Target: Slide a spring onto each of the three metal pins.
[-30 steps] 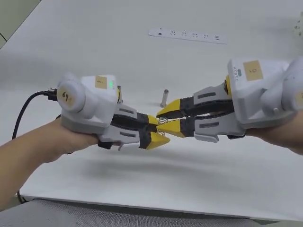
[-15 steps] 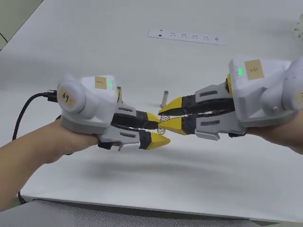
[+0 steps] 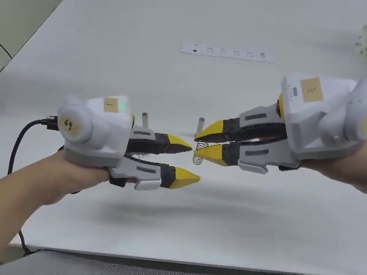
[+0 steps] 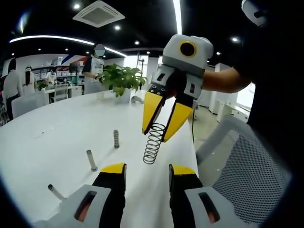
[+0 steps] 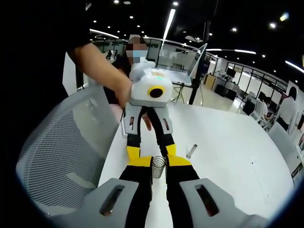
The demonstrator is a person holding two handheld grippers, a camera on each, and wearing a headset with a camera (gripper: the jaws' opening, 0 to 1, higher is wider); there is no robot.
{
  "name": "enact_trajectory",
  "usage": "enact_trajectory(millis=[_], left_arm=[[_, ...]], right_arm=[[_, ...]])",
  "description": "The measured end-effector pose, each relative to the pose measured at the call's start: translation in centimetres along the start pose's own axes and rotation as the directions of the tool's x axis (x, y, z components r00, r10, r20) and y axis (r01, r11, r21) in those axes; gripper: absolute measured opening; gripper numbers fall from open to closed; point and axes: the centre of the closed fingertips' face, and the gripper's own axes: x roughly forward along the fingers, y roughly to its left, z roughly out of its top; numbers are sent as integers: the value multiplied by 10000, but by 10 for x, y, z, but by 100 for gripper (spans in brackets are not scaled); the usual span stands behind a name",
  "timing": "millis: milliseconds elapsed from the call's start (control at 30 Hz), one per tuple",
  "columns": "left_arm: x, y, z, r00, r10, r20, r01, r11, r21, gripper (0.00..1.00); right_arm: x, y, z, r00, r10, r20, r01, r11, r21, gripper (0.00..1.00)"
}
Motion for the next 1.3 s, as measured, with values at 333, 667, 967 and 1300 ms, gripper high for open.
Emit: enact_trajectory(millis=[333,667,967,1300], left_arm=[[-17,8,-6,9992,408,-7,-408,9989,-241,39],[-45,28,-15,9866,1628,79,-1622,9857,-451,63],[-71,35,-23,9669,2545,204,-2519,9638,-870,77],[-88,44,-37,9460,3238,153,-3196,9396,-1230,95]], right_arm=[[0,-2,-5,9999,-54,-106,54,10000,17,7],[-1,-4,-10,9995,-232,-204,233,9997,52,7],[-2,-10,-14,9982,-539,-253,542,9984,129,7],[0,-17,-20,9962,-795,-347,804,9965,249,7]])
